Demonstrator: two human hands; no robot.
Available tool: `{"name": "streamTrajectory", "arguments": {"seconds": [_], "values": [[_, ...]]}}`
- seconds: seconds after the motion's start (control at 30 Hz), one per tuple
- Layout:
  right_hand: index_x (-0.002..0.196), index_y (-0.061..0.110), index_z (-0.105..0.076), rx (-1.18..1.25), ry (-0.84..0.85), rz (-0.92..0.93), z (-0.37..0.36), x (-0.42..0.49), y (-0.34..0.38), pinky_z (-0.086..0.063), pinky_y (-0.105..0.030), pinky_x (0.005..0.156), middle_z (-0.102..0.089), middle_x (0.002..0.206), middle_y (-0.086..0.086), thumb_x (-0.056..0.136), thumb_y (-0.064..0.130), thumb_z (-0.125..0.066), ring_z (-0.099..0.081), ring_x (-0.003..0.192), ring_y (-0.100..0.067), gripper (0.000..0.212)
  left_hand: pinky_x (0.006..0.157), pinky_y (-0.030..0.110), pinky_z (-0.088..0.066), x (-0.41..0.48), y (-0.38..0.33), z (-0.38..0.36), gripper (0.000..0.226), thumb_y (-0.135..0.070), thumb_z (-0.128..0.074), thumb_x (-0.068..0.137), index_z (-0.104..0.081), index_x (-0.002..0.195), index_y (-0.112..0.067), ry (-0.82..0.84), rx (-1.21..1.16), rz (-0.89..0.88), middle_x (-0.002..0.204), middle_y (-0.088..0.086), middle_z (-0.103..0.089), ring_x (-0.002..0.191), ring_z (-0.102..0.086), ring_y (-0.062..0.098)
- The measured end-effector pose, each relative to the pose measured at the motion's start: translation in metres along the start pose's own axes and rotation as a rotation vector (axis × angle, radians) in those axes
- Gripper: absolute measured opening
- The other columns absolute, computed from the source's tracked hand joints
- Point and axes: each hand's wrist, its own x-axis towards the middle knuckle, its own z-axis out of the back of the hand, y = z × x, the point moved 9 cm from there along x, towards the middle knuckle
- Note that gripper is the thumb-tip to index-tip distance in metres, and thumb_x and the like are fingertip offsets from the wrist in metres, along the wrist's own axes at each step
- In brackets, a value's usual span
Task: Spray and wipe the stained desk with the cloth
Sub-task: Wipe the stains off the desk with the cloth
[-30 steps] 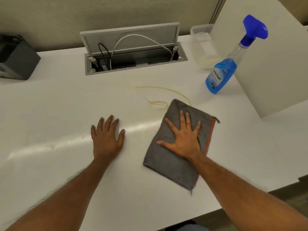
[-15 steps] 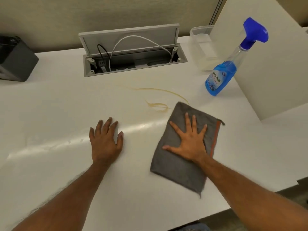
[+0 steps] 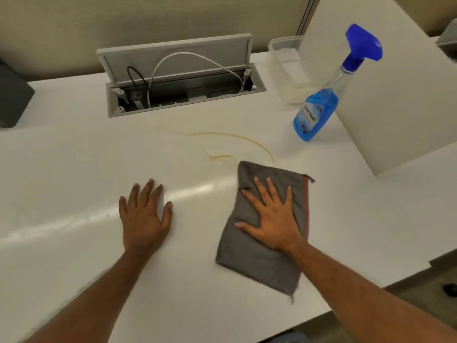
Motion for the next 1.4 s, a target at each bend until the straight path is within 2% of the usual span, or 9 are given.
{"name": "streamTrajectory", "arguments": {"seconds": [0.17, 0.33, 0.47, 0.57, 0.7, 0.87, 1.13, 1.3, 1.4], "values": [[0.154, 0.046, 0.000, 0.026, 0.068, -0.201, 0.006, 0.089, -0.023, 0.005, -0.073, 0.112, 0.005, 0.167, 0.003, 0.073, 0.097, -0.012, 0.011, 0.153, -0.028, 0.097, 0.117, 0.057, -0.017, 0.000, 0.002, -0.002, 0.059, -0.050, -0.032, 0.092, -0.051, 0.139, -0.019, -0.002, 0.003, 0.003, 0.154, 0.002, -0.041, 0.146, -0.028, 0.031], [0.156, 0.041, 0.003, 0.013, 0.125, -0.121, 0.003, 0.149, 0.020, 0.010, -0.074, 0.110, 0.013, 0.167, -0.001, 0.067, 0.098, -0.008, 0.016, 0.152, -0.031, 0.106, 0.117, 0.057, -0.018, 0.002, 0.005, -0.005, 0.056, -0.049, -0.035, 0.093, -0.052, 0.138, -0.020, -0.016, 0.009, 0.003, 0.153, 0.002, -0.043, 0.145, -0.030, 0.031], [0.155, 0.042, -0.017, 0.041, 0.025, 0.106, 0.000, 0.112, 0.059, -0.001, -0.067, 0.116, -0.006, 0.167, 0.003, 0.080, 0.089, -0.020, -0.002, 0.154, -0.025, 0.088, 0.117, 0.057, -0.018, 0.002, 0.004, -0.005, 0.057, -0.049, -0.036, 0.092, -0.052, 0.138, -0.021, -0.007, -0.004, -0.002, 0.153, 0.001, -0.043, 0.145, -0.030, 0.031], [0.150, 0.042, -0.030, 0.076, -0.075, 0.073, 0.002, 0.084, 0.035, -0.009, -0.061, 0.120, -0.019, 0.165, 0.005, 0.086, 0.084, -0.027, -0.013, 0.153, -0.021, 0.077, 0.117, 0.056, -0.019, 0.002, 0.006, -0.003, 0.057, -0.051, -0.035, 0.092, -0.053, 0.137, -0.021, -0.003, -0.019, -0.004, 0.153, 0.001, -0.042, 0.145, -0.030, 0.030], [0.154, 0.043, -0.016, 0.026, -0.017, -0.095, 0.005, 0.109, -0.004, 0.000, -0.062, 0.119, -0.008, 0.167, 0.004, 0.079, 0.092, -0.018, -0.002, 0.154, -0.022, 0.090, 0.117, 0.056, -0.018, 0.003, 0.007, -0.004, 0.056, -0.051, -0.036, 0.092, -0.053, 0.137, -0.022, -0.008, -0.027, -0.008, 0.153, 0.000, -0.043, 0.145, -0.030, 0.029], [0.156, 0.040, -0.011, 0.047, 0.060, -0.123, 0.009, 0.183, 0.010, 0.004, -0.069, 0.116, -0.001, 0.167, 0.003, 0.072, 0.096, -0.013, 0.005, 0.153, -0.025, 0.101, 0.116, 0.056, -0.019, 0.003, 0.007, -0.005, 0.053, -0.051, -0.038, 0.092, -0.053, 0.135, -0.023, -0.011, -0.016, -0.006, 0.152, -0.001, -0.043, 0.144, -0.031, 0.029], [0.154, 0.043, -0.016, 0.020, 0.067, 0.227, -0.005, 0.151, 0.095, 0.000, -0.068, 0.116, -0.004, 0.167, 0.003, 0.083, 0.087, -0.023, 0.001, 0.154, -0.025, 0.084, 0.105, 0.048, -0.038, 0.032, 0.025, 0.011, 0.056, -0.053, -0.042, 0.087, -0.059, 0.128, -0.019, 0.032, 0.012, -0.064, 0.141, 0.006, -0.053, 0.129, -0.048, 0.031], [0.152, 0.052, 0.003, -0.023, 0.104, 0.023, 0.000, 0.139, 0.027, 0.012, -0.071, 0.113, 0.009, 0.167, 0.008, 0.072, 0.097, -0.013, 0.011, 0.153, -0.021, 0.093, 0.106, 0.054, -0.036, 0.064, 0.072, 0.022, 0.067, -0.063, -0.038, 0.085, -0.055, 0.134, -0.021, 0.051, 0.086, -0.015, 0.149, 0.008, -0.046, 0.138, -0.039, 0.035], [0.151, 0.052, 0.006, 0.014, 0.120, -0.054, 0.006, 0.176, 0.018, 0.007, -0.074, 0.111, 0.012, 0.167, 0.006, 0.068, 0.099, -0.012, 0.015, 0.153, -0.025, 0.097, 0.106, 0.057, -0.033, 0.075, 0.092, 0.021, 0.069, -0.069, -0.037, 0.085, -0.050, 0.137, -0.025, 0.064, 0.110, -0.017, 0.151, 0.006, -0.043, 0.140, -0.035, 0.036]]}}
